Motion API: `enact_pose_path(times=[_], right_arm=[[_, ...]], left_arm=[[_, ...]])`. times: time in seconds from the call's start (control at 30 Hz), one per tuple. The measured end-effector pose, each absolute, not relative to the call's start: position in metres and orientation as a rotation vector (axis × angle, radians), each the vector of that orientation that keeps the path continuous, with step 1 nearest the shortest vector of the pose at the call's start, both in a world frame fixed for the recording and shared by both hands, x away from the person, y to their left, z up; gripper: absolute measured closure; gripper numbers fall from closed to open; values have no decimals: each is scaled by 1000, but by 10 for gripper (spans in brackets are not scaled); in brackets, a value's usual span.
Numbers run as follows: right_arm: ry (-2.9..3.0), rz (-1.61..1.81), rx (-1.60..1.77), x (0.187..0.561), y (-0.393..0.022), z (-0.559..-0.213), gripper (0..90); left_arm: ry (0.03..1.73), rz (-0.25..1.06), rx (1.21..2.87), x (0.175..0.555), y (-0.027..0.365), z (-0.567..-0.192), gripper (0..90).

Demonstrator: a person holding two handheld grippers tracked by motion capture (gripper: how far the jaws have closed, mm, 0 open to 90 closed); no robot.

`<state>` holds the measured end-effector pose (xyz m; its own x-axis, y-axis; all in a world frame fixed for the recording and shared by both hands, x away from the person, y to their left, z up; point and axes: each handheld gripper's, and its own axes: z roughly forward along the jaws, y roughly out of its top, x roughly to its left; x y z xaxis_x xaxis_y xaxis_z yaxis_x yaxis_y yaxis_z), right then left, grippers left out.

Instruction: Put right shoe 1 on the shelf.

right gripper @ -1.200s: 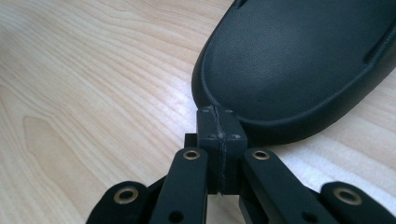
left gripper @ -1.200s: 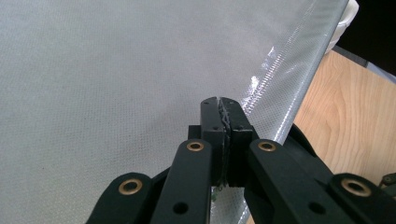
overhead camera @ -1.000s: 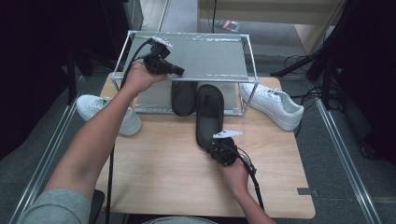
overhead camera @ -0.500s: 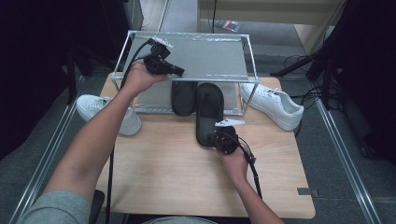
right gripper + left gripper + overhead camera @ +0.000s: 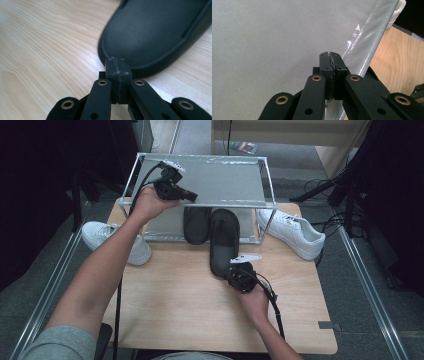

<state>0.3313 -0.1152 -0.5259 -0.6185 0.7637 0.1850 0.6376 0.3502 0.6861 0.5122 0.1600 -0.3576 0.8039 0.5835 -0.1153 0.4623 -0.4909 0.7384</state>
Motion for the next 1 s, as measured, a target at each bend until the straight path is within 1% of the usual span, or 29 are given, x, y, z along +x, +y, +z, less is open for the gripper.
enact_pose_path(times=[0.23,0.33,0.5,0.73,1.0], right_arm=[[2411,1142,1296,339,-118,-528,900],[2405,1139,1289,345,-117,-528,900],[2394,1121,1252,358,-111,-527,900],[2366,1165,1247,373,-106,-519,900],[2355,1160,1245,403,-102,-512,900]], left_arm=[[775,187,2172,512,160,-358,900],[760,209,2183,511,159,-357,900],[768,203,2166,511,160,-359,900],[769,192,2149,511,162,-360,900],[787,175,2141,512,162,-360,900]])
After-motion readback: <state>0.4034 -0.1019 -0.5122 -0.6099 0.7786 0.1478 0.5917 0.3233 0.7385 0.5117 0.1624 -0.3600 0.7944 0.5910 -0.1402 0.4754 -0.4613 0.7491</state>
